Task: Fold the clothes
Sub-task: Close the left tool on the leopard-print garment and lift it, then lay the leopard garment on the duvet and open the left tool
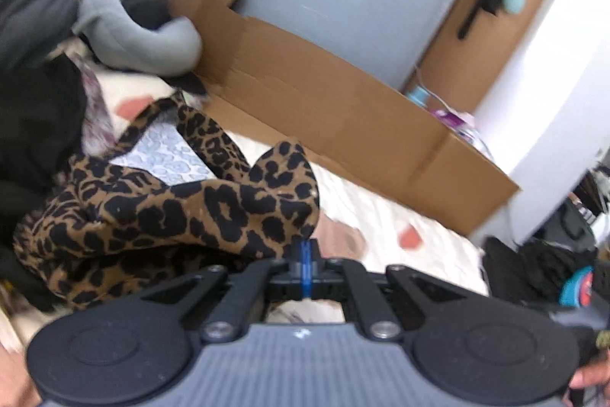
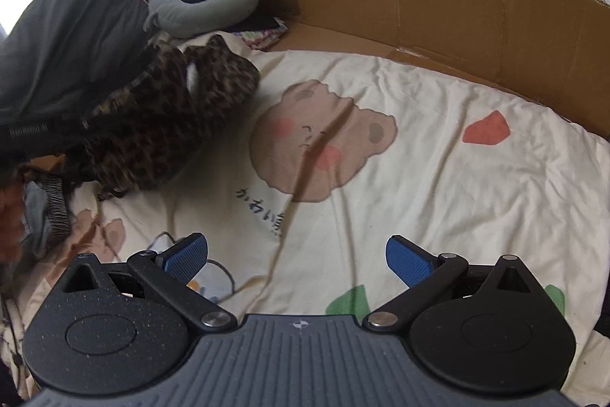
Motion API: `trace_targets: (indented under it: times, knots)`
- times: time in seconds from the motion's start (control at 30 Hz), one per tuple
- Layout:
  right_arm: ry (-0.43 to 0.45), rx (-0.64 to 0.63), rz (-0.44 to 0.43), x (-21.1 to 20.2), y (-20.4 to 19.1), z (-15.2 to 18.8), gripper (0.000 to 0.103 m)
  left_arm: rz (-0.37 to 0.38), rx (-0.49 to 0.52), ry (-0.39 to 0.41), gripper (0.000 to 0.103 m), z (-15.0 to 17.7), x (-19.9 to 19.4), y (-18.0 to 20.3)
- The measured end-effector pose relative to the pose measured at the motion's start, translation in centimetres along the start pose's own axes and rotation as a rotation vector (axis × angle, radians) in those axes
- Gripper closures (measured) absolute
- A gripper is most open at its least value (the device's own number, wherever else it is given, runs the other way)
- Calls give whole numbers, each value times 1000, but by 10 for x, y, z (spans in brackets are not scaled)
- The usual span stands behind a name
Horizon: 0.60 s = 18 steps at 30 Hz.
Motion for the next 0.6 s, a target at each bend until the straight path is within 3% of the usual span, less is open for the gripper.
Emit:
trace_targets:
  times: [0.2, 0.4, 0.6]
  knots:
    - [20, 17, -38, -5, -7, -4, 4, 33, -35, -68, 103, 38, -7, 18]
    - [-7, 45, -63, -4, -9, 3, 20, 52, -58, -122, 103, 66, -12, 30]
    - [-36, 82, -90, 3, -14, 11, 27, 70, -80, -178, 103, 91, -12, 41]
Point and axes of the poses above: each gripper's, at about its wrist camera, not at the fingertips, and x roughly the way its jaws point, y to its right, z to its underside, the point moved 7 cm from there along x, roughly the way its jaws point, and after that the axes turned 15 degrees about y, right-handed, at the moved point
